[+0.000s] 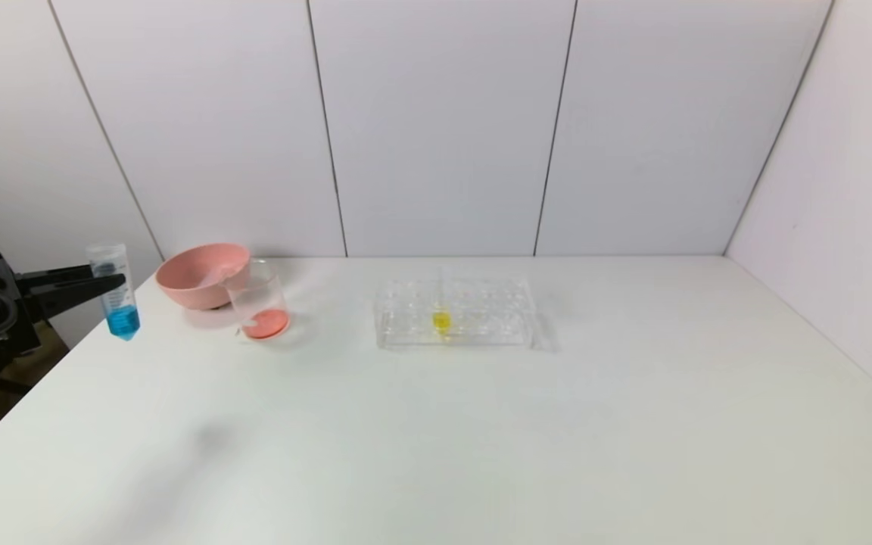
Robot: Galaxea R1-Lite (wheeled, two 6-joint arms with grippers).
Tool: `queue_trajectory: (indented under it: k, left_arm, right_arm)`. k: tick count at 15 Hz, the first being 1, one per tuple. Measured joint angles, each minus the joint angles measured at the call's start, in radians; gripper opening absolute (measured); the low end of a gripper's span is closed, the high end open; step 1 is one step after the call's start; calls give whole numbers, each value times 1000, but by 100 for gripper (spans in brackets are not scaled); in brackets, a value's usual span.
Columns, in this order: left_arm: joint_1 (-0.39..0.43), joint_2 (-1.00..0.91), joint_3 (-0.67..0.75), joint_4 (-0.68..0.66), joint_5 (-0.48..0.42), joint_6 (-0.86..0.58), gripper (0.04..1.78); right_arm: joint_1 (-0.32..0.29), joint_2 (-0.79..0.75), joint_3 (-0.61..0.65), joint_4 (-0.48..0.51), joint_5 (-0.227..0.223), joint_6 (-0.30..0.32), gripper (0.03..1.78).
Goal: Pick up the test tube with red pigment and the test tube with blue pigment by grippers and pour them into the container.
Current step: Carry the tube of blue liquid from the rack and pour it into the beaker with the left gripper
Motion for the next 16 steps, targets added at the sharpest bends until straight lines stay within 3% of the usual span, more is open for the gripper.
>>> queue_trajectory:
  k: [4, 8, 10, 14, 16]
  left_arm:
    - [-20, 70, -89, 32, 17, -3, 43]
    - [-93, 140, -309, 238, 121, 3, 43]
    - [-134, 175, -458, 395, 189, 28, 43]
    - [-216, 255, -803, 858, 391, 177, 43]
    - [-252, 294, -957, 1054, 443, 205, 43]
  right_arm:
    - [0, 0, 0, 0, 0, -1, 177]
    - [0, 0, 0, 0, 0, 0, 177]
    - [0, 0, 0, 0, 0, 0, 177]
    - [0, 0, 0, 0, 0, 0, 177]
    - [0, 0, 0, 0, 0, 0, 177]
